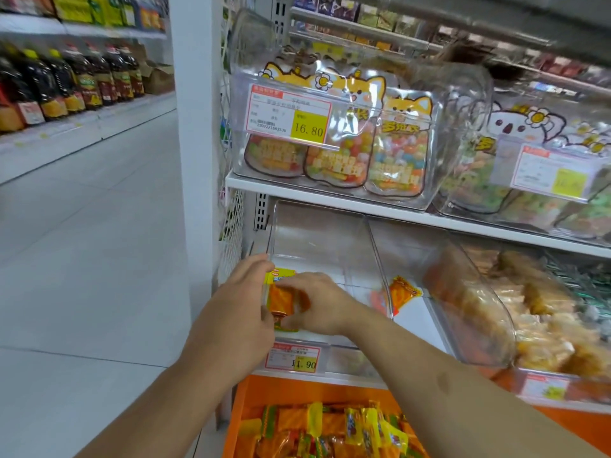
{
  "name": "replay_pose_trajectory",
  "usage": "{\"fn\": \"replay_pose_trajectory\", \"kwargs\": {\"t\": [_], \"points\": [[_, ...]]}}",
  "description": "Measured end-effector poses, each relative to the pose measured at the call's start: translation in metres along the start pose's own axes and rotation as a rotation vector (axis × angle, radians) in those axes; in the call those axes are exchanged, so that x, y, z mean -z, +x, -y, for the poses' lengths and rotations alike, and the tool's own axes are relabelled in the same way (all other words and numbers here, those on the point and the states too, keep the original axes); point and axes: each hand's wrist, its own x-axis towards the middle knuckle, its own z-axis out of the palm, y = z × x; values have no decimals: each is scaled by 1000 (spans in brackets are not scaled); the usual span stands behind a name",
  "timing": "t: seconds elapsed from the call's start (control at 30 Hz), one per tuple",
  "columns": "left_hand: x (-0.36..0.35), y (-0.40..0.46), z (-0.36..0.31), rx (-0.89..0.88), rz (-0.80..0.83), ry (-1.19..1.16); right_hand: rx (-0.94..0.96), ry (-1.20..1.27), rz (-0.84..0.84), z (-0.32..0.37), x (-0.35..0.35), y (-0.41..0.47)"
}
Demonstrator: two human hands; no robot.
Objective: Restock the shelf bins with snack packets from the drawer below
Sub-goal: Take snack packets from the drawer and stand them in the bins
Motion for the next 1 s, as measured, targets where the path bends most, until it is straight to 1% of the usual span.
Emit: {"fn": "replay_pose_trajectory", "kwargs": {"t": [0.07,0.13,0.47,0.63,0.8,0.9,0.97,1.0], "points": [[0,-1,0,-1,1,1,25,-88,23,1,-7,4],[0,-2,1,-2,3,4,11,-114,21,2,-9,8],[-3,-1,7,-41,-3,-10,-23,-71,-57,-5,-5,37],[-4,-3,6,-28,-11,-14,-67,-107,-19,-11,-3,53],[-4,-3,4,-39,-7,-23,-67,-92,0,-13,0,56],[-4,-3,3,-33,-11,-30,-76,-22,-64,-14,-2,51],[-3,-3,2,-22,-5,-28,-127,1,-98,-17,-1,43],[-3,-3,2,-11,2,-28,-158,0,-85,-19,1,37]]}}
